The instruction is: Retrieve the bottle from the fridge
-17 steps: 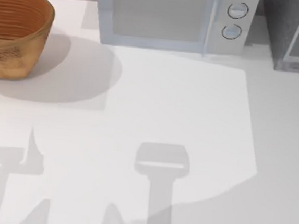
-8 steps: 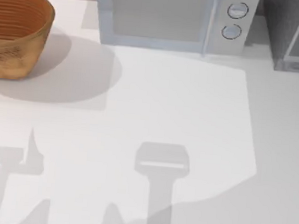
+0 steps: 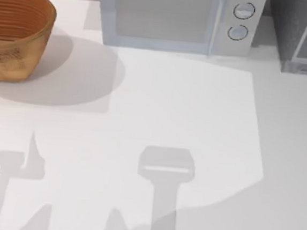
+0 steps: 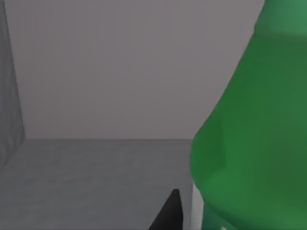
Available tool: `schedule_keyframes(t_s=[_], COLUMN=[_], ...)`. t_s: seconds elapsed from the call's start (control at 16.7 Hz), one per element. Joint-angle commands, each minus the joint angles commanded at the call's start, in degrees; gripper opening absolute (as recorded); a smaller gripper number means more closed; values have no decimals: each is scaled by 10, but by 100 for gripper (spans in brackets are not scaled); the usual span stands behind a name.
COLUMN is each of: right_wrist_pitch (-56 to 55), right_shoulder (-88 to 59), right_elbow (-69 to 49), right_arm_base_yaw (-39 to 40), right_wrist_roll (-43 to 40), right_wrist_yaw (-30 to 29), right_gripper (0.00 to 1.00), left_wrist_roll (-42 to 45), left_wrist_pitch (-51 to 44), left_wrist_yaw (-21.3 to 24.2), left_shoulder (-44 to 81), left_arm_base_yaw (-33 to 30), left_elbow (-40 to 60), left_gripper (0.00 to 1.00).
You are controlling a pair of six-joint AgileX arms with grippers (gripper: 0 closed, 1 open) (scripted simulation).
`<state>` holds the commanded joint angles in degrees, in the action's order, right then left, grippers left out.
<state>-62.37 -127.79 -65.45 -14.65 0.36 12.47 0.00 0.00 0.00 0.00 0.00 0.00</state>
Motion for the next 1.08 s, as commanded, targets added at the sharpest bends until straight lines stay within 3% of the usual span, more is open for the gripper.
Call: schedule_keyframes(t_s=[0.54, 0.84, 1.08], right_wrist_pitch=[95, 87, 60], right_shoulder=[76, 83, 140], right_elbow=[-19, -8, 74], right_arm_base_yaw=[0, 0, -16], right_wrist_roll=[1, 2, 2], right_wrist_yaw=[1, 7, 18], right_gripper=[0, 0, 0], left_wrist_roll=[0, 0, 0], left_wrist_pitch=[0, 0, 0], left_wrist_yaw=[0, 0, 0], left_shoulder=[0, 0, 0], left_arm_base_yaw=[0, 0, 0], left_elbow=[0, 0, 0], left_gripper=[100, 100, 100])
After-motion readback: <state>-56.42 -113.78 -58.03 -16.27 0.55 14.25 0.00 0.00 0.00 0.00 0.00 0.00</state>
